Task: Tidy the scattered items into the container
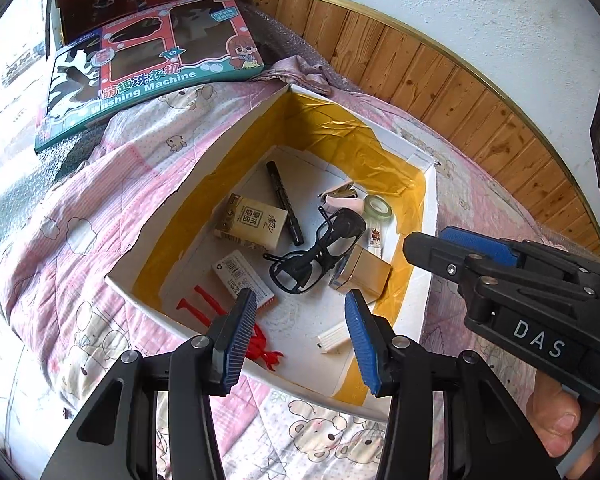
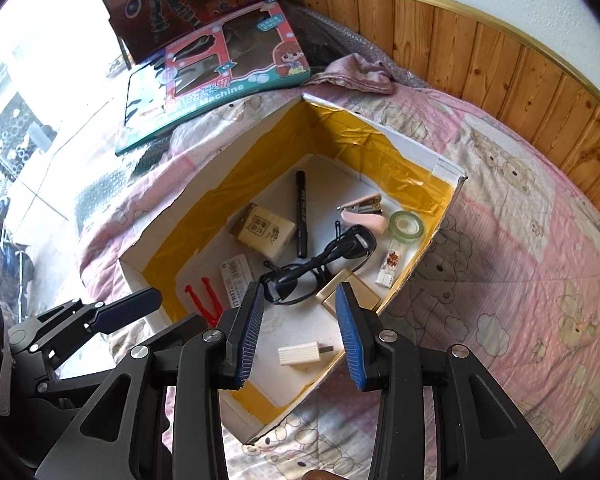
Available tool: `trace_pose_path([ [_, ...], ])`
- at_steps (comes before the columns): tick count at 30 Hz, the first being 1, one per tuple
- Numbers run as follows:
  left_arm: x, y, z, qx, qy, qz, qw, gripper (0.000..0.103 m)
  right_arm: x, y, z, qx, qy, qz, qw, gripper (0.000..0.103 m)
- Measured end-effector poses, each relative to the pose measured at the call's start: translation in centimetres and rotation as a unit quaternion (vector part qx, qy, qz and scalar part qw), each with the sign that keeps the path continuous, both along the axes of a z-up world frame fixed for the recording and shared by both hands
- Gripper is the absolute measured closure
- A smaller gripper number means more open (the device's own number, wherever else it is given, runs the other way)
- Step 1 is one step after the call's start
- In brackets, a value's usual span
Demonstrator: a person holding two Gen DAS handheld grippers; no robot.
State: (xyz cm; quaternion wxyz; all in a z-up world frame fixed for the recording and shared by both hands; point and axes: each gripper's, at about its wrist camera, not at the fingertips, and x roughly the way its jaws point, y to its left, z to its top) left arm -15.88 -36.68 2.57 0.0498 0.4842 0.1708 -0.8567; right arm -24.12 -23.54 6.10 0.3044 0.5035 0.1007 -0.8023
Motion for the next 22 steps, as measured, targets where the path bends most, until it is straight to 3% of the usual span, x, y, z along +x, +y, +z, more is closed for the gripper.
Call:
trace_pose_path([
  [15,1.2,-0.3,1.2,0.005,0.015,0.004,0.9999,0.055,1.3,-0.7,0.9,-0.003,-0.007,0.009,1.0,0.063],
  [22,1.9,-1.1,1.4,0.007,0.019,0.012,0.9997,0.055,1.8,-0.5,1.8,-0.01,0.011,0.003,1.0,0.063],
])
